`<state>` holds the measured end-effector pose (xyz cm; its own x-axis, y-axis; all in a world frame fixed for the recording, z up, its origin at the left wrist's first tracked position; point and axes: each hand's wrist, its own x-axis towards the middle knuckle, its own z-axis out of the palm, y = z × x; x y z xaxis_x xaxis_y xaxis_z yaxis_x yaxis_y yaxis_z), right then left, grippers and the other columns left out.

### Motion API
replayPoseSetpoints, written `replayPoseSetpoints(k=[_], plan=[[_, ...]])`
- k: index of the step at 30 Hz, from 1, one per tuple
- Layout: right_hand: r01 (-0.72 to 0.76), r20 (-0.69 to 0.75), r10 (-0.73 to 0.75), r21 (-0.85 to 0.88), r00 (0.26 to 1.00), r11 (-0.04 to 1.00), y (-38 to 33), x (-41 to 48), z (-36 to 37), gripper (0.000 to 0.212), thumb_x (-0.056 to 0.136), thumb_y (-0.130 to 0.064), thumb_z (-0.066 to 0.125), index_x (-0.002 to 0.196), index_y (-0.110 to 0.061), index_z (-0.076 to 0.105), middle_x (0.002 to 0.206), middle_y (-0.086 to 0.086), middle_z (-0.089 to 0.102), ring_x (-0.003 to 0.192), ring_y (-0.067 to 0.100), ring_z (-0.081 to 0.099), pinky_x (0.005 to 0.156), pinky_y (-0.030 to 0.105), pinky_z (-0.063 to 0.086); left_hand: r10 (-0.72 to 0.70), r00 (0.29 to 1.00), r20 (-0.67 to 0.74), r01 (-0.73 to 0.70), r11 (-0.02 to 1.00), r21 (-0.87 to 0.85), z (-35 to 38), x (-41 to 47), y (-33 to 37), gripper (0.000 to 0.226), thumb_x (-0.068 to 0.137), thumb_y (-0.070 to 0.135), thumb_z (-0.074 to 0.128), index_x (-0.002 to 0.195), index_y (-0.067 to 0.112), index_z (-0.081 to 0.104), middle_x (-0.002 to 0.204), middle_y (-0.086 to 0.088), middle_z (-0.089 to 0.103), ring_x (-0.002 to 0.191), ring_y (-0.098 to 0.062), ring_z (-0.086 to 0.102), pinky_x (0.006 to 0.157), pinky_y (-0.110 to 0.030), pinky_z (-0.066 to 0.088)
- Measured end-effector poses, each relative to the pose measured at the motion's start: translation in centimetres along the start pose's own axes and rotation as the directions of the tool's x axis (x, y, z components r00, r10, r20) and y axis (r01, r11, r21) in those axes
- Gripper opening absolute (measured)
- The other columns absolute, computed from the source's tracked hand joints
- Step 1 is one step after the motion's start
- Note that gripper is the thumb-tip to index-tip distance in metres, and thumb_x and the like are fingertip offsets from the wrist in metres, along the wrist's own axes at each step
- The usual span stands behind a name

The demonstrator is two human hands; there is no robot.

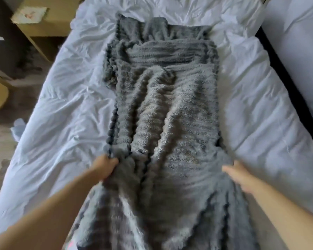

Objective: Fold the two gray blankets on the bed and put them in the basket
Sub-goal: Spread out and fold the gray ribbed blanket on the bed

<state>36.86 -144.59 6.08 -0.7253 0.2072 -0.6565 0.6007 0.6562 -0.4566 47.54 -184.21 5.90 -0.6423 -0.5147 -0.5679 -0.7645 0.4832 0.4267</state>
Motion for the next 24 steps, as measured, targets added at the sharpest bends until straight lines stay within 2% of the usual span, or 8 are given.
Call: replayPoseSetpoints(k=[2,5,7,9,12,14,17,24], plan=[[0.193,-0.25,-0.154,0.139,0.956,0.971,-5.9,1.4,-3.2,0.023,0.081,-0.011,0.063,0.102,-0.003,0.063,0.099,0.014,0.066,0.085,0.029,0.061,0.072,0.036,0.05,0.036,0.973,-0.228,-0.084,0.976,-0.203,-4.0,1.8,3.9,0.014,0.09,0.021,0.055,0.095,0.008,0.055,0.09,-0.014,0.055,0.097,-0.027,0.056,0.086,-0.041,0.044],[0.384,-0.439,-0.23,0.302,0.869,0.873,-12.7,2.4,-7.5,0.05,0.087,-0.031,0.064,0.128,-0.007,0.049,0.123,0.01,0.059,0.107,0.027,0.057,0.084,0.035,0.045,-0.016,0.919,-0.394,-0.207,0.831,-0.516,-9.0,5.0,7.4,0.043,0.087,0.038,0.063,0.115,0.006,0.057,0.106,-0.015,0.063,0.098,-0.032,0.061,0.074,-0.032,0.047],[0.357,-0.382,-0.24,0.272,0.892,0.894,-14.1,2.7,-8.6,0.071,0.085,-0.047,0.063,0.14,-0.012,0.035,0.137,0.009,0.049,0.118,0.027,0.05,0.09,0.032,0.039,-0.08,0.953,-0.292,-0.094,0.839,-0.536,-10.2,6.3,7.2,0.076,0.08,0.049,0.07,0.136,0.005,0.042,0.128,-0.015,0.057,0.107,-0.029,0.058,0.074,-0.03,0.046],[0.233,-0.313,-0.188,0.116,0.931,0.965,-13.0,2.8,-8.0,0.078,0.087,-0.046,0.062,0.147,-0.009,0.029,0.146,0.013,0.041,0.129,0.031,0.043,0.097,0.035,0.036,-0.171,0.974,-0.147,0.112,0.931,-0.347,-9.1,6.2,5.5,0.091,0.079,0.051,0.07,0.143,0.0,0.031,0.129,-0.022,0.054,0.111,-0.034,0.056,0.069,-0.03,0.044],[0.078,-0.095,-0.071,0.071,0.993,0.994,-7.0,2.7,-4.3,0.042,0.094,-0.029,0.057,0.119,0.004,0.058,0.098,0.02,0.063,0.091,0.032,0.057,0.073,0.032,0.04,-0.302,0.952,0.039,0.304,0.928,-0.216,-4.2,4.0,0.9,0.063,0.085,0.045,0.066,0.123,-0.003,0.048,0.096,-0.017,0.049,0.083,-0.03,0.056,0.064,-0.032,0.043],[-0.173,0.145,0.149,0.174,0.978,0.969,-1.9,1.5,-1.3,0.023,0.097,-0.023,0.051,0.088,-0.004,0.06,0.066,0.009,0.057,0.064,0.024,0.05,0.057,0.028,0.033,-0.429,0.866,0.258,0.494,0.813,-0.309,-0.3,2.2,-3.1,0.048,0.09,0.043,0.06,0.118,0.007,0.044,0.103,-0.012,0.044,0.086,-0.029,0.053,0.075,-0.035,0.041],[-0.402,0.303,0.356,0.104,0.884,0.909,5.1,0.3,2.8,0.023,0.097,-0.022,0.047,0.076,-0.014,0.052,0.072,0.006,0.052,0.062,0.02,0.05,0.057,0.026,0.032,-0.495,0.764,0.415,0.645,0.607,-0.464,4.7,0.1,-7.1,0.058,0.093,0.045,0.054,0.133,0.006,0.039,0.118,-0.016,0.045,0.104,-0.032,0.05,0.089,-0.042,0.043],[-0.398,0.258,0.368,0.075,0.893,0.914,7.8,0.7,7.5,0.018,0.091,-0.014,0.054,0.075,-0.009,0.058,0.068,0.009,0.058,0.06,0.021,0.054,0.057,0.026,0.039,-0.496,0.793,0.354,0.513,0.23,-0.827,8.7,0.6,-5.0,0.054,0.093,0.041,0.057,0.137,0.015,0.042,0.141,-0.015,0.045,0.123,-0.029,0.05,0.096,-0.041,0.043]])
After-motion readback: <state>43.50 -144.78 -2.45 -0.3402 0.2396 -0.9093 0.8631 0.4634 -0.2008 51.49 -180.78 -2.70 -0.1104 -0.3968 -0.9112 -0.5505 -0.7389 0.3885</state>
